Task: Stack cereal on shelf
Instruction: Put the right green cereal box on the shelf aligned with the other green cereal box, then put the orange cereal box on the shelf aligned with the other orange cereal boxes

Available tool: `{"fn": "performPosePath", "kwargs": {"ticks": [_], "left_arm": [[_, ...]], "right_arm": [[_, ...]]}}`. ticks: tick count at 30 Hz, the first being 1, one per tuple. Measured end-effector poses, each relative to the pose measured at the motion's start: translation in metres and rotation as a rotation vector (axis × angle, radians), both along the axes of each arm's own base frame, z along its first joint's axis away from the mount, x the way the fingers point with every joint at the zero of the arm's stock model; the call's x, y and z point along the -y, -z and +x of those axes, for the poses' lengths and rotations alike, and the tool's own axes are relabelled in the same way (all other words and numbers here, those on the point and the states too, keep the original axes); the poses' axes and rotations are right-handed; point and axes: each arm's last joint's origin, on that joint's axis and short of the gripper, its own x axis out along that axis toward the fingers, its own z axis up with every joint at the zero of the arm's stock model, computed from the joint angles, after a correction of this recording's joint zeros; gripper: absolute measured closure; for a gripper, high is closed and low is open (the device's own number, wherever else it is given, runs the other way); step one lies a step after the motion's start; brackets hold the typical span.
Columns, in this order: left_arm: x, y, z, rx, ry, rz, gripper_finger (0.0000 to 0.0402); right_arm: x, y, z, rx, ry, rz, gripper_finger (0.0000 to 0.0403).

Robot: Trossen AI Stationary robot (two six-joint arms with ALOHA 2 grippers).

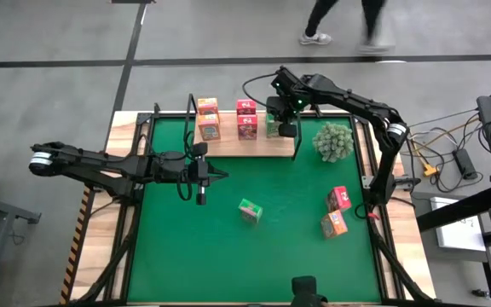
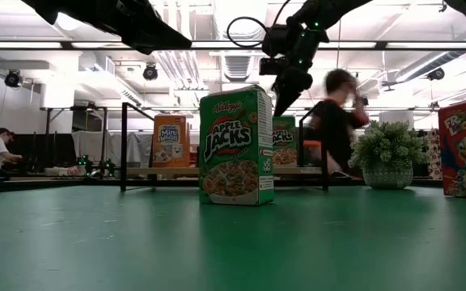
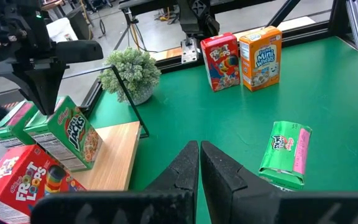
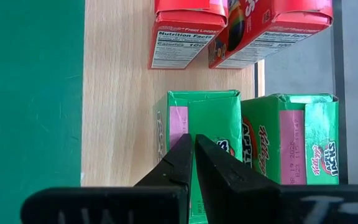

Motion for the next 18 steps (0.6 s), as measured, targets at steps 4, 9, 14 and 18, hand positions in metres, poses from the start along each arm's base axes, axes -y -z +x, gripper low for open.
{"fn": "performPosePath", "kwargs": {"ticks": [4,9,14,18], "left_arm": [[0.0,0.0,0.0,0.0,0.0,0.0,0.0402],[0.0,0.0,0.0,0.0,0.0,0.0,0.0402],[0.0,0.0,0.0,0.0,0.0,0.0,0.0402],[0.0,0.0,0.0,0.003,0.0,0.0,0.0402]], "right_arm": [[-0.002,-0.005,-0.003,0.009,0.0,-0.007,0.039],[-0.005,-0.012,-0.006,0.024,0.015,-0.01,0.039],[-0.01,-0.02,-0.006,0.047,0.029,-0.01,0.039],[-0.024,-0.034,-0.005,0.06,0.042,0.014,0.039]]}}
